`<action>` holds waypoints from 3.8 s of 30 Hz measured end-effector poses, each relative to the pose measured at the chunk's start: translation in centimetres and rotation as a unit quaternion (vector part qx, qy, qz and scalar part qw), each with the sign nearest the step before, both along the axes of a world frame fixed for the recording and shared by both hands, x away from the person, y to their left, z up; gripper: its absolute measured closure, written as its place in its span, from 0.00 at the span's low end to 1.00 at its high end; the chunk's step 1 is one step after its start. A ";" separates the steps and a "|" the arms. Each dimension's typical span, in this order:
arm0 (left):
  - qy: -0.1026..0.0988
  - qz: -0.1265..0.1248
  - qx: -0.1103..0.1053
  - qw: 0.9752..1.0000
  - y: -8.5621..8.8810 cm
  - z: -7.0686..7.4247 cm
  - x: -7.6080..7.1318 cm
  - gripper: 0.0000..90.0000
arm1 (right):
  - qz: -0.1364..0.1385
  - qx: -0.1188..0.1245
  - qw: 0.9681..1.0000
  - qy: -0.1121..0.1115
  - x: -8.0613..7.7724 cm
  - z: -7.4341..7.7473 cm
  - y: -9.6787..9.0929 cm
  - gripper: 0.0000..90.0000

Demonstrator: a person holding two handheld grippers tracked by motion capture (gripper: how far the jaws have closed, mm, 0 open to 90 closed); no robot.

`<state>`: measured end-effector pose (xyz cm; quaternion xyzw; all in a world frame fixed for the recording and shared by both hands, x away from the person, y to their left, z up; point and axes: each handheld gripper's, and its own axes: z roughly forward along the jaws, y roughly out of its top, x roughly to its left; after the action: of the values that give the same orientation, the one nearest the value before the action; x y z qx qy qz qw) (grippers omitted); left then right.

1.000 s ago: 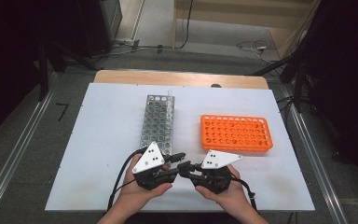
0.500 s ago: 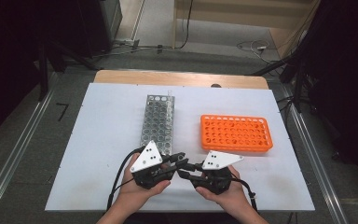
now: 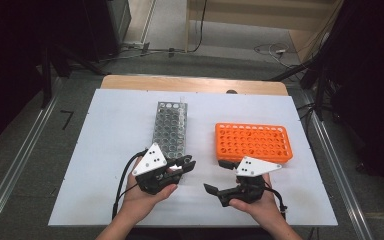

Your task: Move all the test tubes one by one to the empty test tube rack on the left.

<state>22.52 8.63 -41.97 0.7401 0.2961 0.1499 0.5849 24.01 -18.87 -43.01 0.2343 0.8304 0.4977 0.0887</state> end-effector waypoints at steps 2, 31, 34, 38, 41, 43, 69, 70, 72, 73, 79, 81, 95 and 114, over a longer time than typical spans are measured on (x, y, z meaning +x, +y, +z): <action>-0.001 0.003 0.001 1.000 0.2 0.1 0.3 0.84 | -0.002 0.002 1.000 0.000 0.1 0.0 -0.8 0.08; -0.032 0.061 0.010 0.998 1.3 2.2 6.4 0.84 | -0.053 -0.006 0.998 0.028 0.4 -2.0 -9.9 0.00; -0.036 0.068 0.014 0.997 1.2 2.4 7.3 0.84 | -0.055 -0.008 0.998 0.031 0.6 -2.4 -10.3 0.00; -0.039 0.079 0.014 0.996 1.1 2.4 8.4 0.84 | -0.063 -0.006 0.998 0.029 0.7 -2.4 -10.8 0.00; -0.038 0.087 0.012 0.995 1.0 2.2 9.1 0.84 | -0.069 -0.002 0.997 0.028 0.8 -2.3 -11.1 0.00; -0.039 0.092 0.013 0.995 0.9 2.0 9.6 0.84 | -0.069 0.000 0.997 0.027 0.7 -2.2 -11.2 0.00; -0.048 0.151 0.041 0.987 0.1 0.3 12.9 0.84 | -0.078 0.009 0.997 0.022 0.9 -2.1 -11.9 0.00; -0.047 0.152 0.040 0.987 0.1 0.2 12.9 0.84 | -0.078 0.009 0.997 0.022 0.9 -2.1 -11.9 0.00; -0.044 0.153 0.041 0.986 0.0 0.0 12.8 0.84 | -0.078 0.010 0.997 0.023 0.9 -2.2 -11.9 0.00; -0.042 0.155 0.043 0.986 0.0 -0.1 12.8 0.84 | -0.079 0.010 0.997 0.024 0.9 -2.1 -11.9 0.00; -0.023 0.160 0.066 0.985 -0.3 -0.7 12.6 0.84 | -0.079 0.009 0.997 0.022 0.9 -2.2 -11.9 0.00; -0.019 0.161 0.072 0.984 -0.3 -0.8 12.6 0.84 | -0.079 0.009 0.997 0.023 0.9 -2.2 -11.9 0.00; 0.012 0.159 0.084 0.984 -0.1 -1.0 12.6 0.84 | -0.081 0.008 0.996 0.023 0.9 -2.2 -11.9 0.00; 0.019 0.155 0.066 0.986 0.3 -0.7 12.3 0.69 | -0.086 0.008 0.996 0.021 0.9 -2.2 -12.1 0.00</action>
<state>34.78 8.92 -42.63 0.7249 0.4073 0.2437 0.4993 24.95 -30.93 -45.19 0.3157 0.8048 0.4899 0.1121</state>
